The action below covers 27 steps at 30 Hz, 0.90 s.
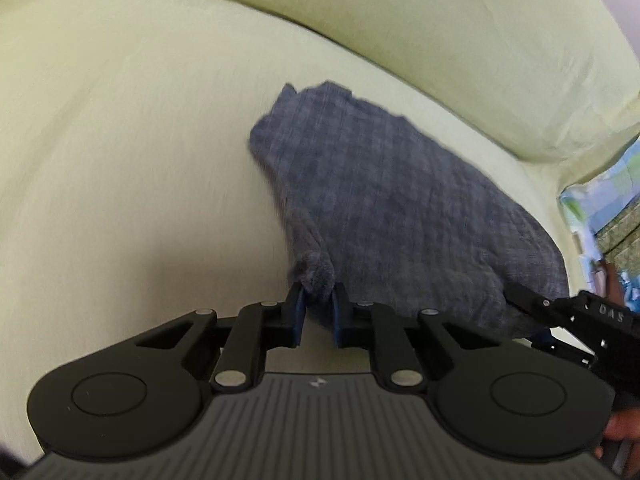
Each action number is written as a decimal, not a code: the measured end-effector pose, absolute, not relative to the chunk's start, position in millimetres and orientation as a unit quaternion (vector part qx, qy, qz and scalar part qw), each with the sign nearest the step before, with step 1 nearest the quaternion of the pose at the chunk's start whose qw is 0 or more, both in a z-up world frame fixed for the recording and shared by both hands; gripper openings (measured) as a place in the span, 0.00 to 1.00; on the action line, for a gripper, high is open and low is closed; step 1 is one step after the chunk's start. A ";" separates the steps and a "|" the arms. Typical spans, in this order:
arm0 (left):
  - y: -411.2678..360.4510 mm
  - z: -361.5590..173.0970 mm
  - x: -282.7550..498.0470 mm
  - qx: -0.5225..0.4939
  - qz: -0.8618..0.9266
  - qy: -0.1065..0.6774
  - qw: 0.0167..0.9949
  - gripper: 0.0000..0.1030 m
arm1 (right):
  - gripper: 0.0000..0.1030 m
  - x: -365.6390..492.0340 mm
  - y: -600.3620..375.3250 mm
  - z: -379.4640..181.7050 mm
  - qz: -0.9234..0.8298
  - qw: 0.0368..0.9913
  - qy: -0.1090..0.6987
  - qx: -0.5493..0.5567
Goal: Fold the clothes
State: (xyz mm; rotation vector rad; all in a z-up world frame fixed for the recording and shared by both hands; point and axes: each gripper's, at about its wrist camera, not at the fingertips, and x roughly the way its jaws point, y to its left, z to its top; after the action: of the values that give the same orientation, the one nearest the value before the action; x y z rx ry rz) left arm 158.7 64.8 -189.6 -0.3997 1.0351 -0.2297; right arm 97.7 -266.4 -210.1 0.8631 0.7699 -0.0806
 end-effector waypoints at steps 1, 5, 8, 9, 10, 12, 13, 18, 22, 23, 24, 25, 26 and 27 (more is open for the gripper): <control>67.3 -190.1 158.5 -0.193 -0.107 0.492 0.843 0.14 | 0.36 97.5 -270.6 -215.1 -0.041 0.828 0.367 0.421; 82.3 -186.4 158.0 -0.172 -0.104 0.498 0.843 0.14 | 0.68 78.7 -281.3 -213.6 -0.076 0.819 0.343 0.454; 101.9 -177.1 154.3 -0.146 -0.092 0.491 0.854 0.14 | 0.70 57.6 -287.9 -195.8 -0.136 0.841 0.305 0.425; 111.1 -171.2 156.3 -0.139 -0.088 0.483 0.860 0.14 | 0.70 53.2 -289.3 -190.2 -0.142 0.849 0.293 0.417; 117.2 -163.2 164.0 -0.133 -0.088 0.472 0.867 0.14 | 0.68 48.9 -290.8 -184.7 -0.148 0.856 0.281 0.408; 120.3 -152.0 180.6 -0.127 -0.101 0.453 0.877 0.14 | 0.57 47.0 -292.4 -176.1 -0.123 0.870 0.261 0.400; 118.3 -143.8 196.6 -0.118 -0.110 0.439 0.884 0.16 | 0.52 53.9 -289.5 -173.1 -0.101 0.876 0.259 0.395; 91.9 -132.9 270.0 -0.038 -0.176 0.416 0.891 0.21 | 0.46 95.7 -271.0 -171.1 -0.039 0.879 0.280 0.384; 75.3 -147.1 315.5 0.004 -0.212 0.435 0.875 0.43 | 0.46 96.4 -266.5 -184.2 -0.040 0.874 0.286 0.391; 73.7 -149.8 320.7 0.014 -0.212 0.434 0.876 0.43 | 0.46 91.6 -266.7 -188.3 -0.042 0.873 0.282 0.396; 72.5 -152.1 324.6 0.021 -0.212 0.434 0.876 0.43 | 0.46 88.1 -267.2 -190.2 -0.041 0.872 0.281 0.400; 71.5 -154.4 328.1 0.027 -0.213 0.434 0.875 0.43 | 0.46 84.6 -267.7 -191.9 -0.040 0.870 0.280 0.403; 70.4 -156.6 331.6 0.033 -0.213 0.434 0.875 0.43 | 0.46 76.8 -272.3 -193.9 -0.038 0.870 0.280 0.404; 69.5 -160.0 336.8 0.033 -0.216 0.437 0.872 0.43 | 0.47 68.4 -277.5 -196.0 -0.036 0.870 0.280 0.405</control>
State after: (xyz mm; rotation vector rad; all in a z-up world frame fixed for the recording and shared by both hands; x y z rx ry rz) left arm 336.8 69.5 -160.0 0.0691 0.9142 -0.4518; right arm 68.4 -277.5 -196.0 0.8468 0.5861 -0.0749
